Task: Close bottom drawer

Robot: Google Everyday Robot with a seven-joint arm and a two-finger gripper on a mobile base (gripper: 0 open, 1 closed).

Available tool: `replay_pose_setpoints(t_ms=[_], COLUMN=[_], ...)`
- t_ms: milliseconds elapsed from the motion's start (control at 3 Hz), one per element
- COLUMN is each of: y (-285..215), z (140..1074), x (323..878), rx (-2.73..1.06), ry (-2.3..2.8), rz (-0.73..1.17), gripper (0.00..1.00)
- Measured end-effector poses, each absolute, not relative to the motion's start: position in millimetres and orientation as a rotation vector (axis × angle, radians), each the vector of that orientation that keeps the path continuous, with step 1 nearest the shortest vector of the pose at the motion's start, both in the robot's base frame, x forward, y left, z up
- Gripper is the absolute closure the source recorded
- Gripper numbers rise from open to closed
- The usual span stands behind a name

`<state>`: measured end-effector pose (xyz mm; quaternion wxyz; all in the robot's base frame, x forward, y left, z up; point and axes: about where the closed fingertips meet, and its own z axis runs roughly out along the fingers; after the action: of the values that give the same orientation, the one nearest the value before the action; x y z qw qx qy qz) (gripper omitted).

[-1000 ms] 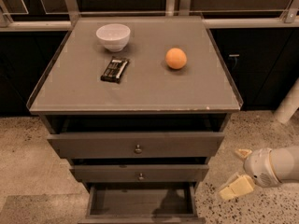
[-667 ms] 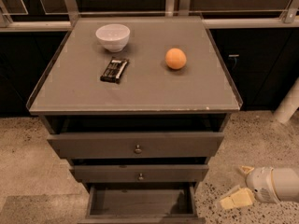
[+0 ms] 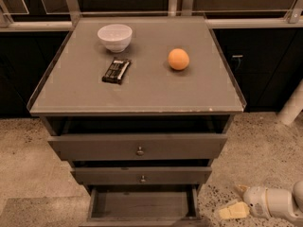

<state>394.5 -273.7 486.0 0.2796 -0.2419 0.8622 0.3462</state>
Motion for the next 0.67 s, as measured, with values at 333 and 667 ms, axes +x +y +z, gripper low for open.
replay_pose_setpoints(t_ms=[333,667], y=[-273.7,-283.9], z=[486.0,451.7], x=[394.5,399.1], rx=[-0.649,-0.564], ry=[2.312,2.331], rz=[0.928,0.968], gripper=[0.0,0.0])
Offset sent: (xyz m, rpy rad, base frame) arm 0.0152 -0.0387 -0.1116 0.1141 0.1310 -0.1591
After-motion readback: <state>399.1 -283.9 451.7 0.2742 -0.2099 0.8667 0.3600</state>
